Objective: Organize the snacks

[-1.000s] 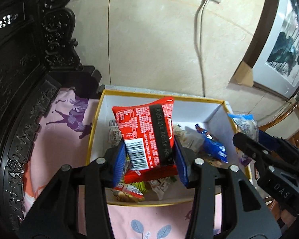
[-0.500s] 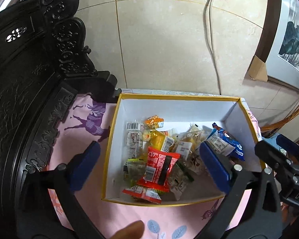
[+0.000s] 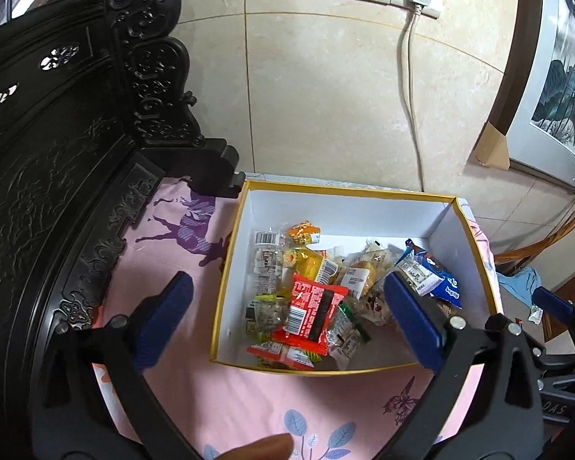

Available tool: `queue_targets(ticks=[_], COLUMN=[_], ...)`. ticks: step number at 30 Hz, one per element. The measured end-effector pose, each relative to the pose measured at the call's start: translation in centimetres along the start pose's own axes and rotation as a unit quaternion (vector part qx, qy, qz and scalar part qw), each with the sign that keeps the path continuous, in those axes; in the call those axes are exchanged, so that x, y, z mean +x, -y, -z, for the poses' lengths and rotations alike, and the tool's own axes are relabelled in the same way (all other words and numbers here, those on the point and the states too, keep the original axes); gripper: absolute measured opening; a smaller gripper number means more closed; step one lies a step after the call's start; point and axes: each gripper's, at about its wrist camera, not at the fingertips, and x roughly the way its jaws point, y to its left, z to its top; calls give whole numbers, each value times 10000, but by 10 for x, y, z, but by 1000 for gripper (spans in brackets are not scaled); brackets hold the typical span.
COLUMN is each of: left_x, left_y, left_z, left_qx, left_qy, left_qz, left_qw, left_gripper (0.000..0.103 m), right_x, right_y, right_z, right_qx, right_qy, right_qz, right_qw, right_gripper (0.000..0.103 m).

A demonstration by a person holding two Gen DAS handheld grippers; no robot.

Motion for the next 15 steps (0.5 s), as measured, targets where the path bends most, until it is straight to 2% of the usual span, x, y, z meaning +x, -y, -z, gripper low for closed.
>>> queue_targets(ticks=[15], left_x=[-16], left_y=[-9], left_z=[9], left_qx=[-10], left_qy=[-14], left_qz=[21], left_qw=[10000], left_gripper=[101], right_x=[-17], right_y=[-12], right_z=[10], right_qx=[-173], right_qy=[-6], right_qz=[-10], right_qw=[9998], right_gripper=[102])
